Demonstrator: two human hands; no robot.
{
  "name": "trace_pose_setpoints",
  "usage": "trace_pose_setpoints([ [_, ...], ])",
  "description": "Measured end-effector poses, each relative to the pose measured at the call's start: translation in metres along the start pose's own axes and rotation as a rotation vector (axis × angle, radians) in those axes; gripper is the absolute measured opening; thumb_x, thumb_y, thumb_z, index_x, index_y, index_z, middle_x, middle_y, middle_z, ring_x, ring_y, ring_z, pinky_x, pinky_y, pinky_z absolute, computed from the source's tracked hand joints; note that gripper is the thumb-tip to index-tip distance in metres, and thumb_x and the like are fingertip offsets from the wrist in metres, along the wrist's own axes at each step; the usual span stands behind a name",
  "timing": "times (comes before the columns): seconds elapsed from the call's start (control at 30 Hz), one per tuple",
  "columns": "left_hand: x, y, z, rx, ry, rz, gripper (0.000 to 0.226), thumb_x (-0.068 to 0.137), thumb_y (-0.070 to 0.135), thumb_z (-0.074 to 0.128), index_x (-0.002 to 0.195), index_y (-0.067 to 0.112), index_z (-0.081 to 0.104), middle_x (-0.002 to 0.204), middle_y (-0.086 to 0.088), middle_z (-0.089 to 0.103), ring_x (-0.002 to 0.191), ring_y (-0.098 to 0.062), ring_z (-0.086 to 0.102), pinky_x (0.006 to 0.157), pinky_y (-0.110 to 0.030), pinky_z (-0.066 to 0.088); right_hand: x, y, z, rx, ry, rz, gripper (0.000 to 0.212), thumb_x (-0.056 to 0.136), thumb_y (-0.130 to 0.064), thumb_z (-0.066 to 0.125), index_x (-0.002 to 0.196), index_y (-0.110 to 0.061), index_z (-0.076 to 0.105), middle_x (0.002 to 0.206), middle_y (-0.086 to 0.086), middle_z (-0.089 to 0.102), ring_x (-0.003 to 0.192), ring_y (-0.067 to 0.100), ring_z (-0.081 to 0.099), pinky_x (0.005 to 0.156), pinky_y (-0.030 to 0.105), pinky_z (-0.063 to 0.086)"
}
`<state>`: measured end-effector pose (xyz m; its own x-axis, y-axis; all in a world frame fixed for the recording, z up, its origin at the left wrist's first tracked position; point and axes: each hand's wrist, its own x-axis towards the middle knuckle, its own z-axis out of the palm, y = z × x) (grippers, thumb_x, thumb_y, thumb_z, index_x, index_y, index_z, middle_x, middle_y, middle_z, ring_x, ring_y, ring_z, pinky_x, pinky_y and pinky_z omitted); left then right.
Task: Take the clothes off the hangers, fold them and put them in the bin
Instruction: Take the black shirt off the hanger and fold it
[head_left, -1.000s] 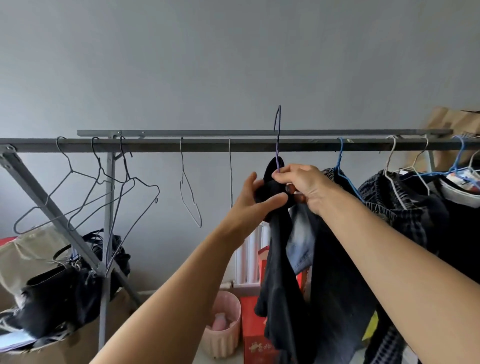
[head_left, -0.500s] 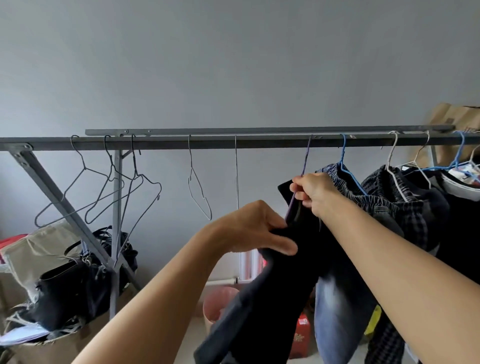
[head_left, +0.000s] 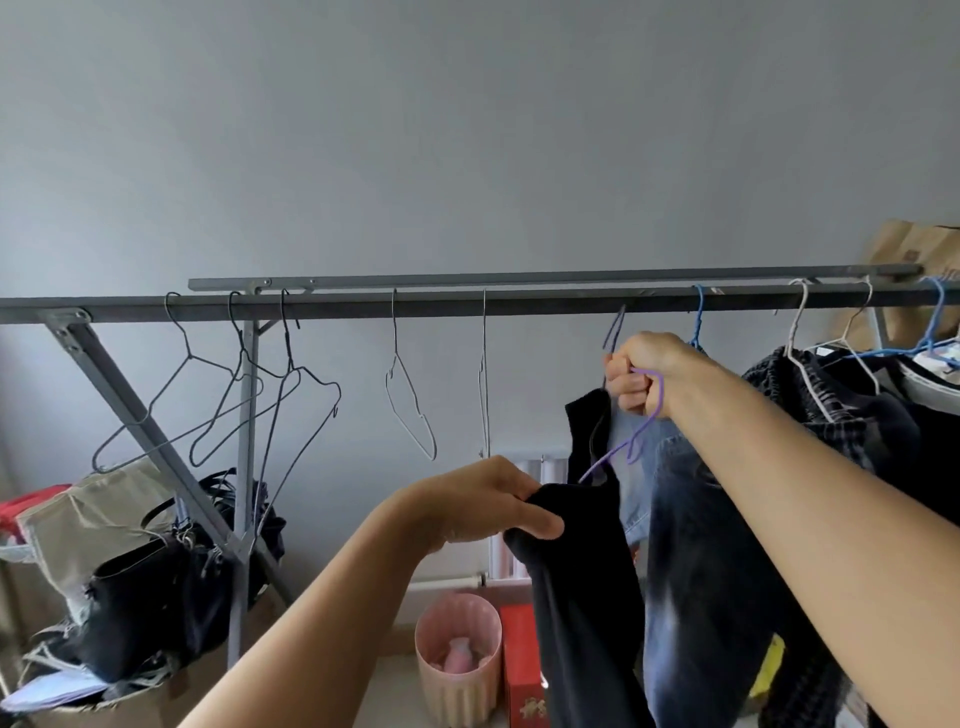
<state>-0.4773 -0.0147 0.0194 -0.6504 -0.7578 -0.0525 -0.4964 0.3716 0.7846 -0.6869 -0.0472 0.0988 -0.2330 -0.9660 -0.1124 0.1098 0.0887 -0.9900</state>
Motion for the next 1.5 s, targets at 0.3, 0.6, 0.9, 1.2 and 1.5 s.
trace_pose_setpoints([
  [0.3, 0.009, -0.008, 0.013, -0.527, 0.36, 0.13, 0.02, 0.086, 0.016, 0.066, 0.067, 0.01, 0.063, 0.065, -0.003, 0.061, 0.066, -0.018, 0.058, 0.066, -0.022, 0.046, -0.013, -0.032, 0.008, -0.228, -0.123, -0.263, 0.028, 0.099, -0.003, 0.026, 0.08, -0.012, 0.044, 0.035, -0.004, 0.03, 0.025, 0.007, 0.018, 0.034, 0.009, 0.015],
  [0.6, -0.014, -0.011, -0.012, -0.454, 0.458, 0.112, 0.026, 0.089, 0.024, 0.069, 0.075, 0.002, 0.069, 0.067, -0.007, 0.06, 0.063, -0.019, 0.061, 0.056, -0.021, 0.047, 0.029, 0.014, 0.023, -0.484, 0.047, -0.288, 0.02, 0.095, 0.003, 0.028, 0.092, -0.008, 0.045, 0.057, 0.007, 0.029, 0.031, 0.011, 0.021, 0.037, 0.015, 0.017],
  [0.9, -0.034, -0.004, -0.035, -0.415, 0.577, 0.026, 0.03, 0.091, 0.023, 0.066, 0.088, -0.006, 0.072, 0.07, -0.01, 0.064, 0.06, -0.019, 0.062, 0.053, -0.02, 0.047, 0.007, 0.034, 0.024, -1.283, 0.383, -0.605, 0.03, 0.099, -0.026, 0.043, 0.118, -0.004, 0.05, 0.114, 0.016, 0.056, 0.103, 0.035, 0.058, 0.078, 0.039, 0.043],
  [1.2, -0.045, 0.001, -0.049, -0.329, 0.61, 0.051, 0.032, 0.092, 0.023, 0.065, 0.095, -0.009, 0.071, 0.077, -0.017, 0.057, 0.069, -0.024, 0.053, 0.065, -0.031, 0.041, -0.068, 0.037, 0.091, -0.95, -0.559, -0.52, 0.05, 0.072, -0.028, 0.084, 0.114, -0.022, 0.057, 0.103, -0.001, 0.069, 0.096, 0.015, 0.068, 0.093, 0.037, 0.053],
  [1.5, -0.063, -0.015, -0.061, -0.486, 0.673, 0.184, 0.031, 0.099, 0.033, 0.051, 0.1, 0.014, 0.076, 0.084, -0.004, 0.068, 0.08, -0.013, 0.066, 0.074, -0.027, 0.054, -0.053, 0.051, 0.095, -0.525, -0.578, -0.491, 0.018, 0.094, -0.01, 0.061, 0.108, 0.0, 0.067, 0.095, 0.012, 0.071, 0.088, 0.02, 0.069, 0.089, 0.032, 0.054],
])
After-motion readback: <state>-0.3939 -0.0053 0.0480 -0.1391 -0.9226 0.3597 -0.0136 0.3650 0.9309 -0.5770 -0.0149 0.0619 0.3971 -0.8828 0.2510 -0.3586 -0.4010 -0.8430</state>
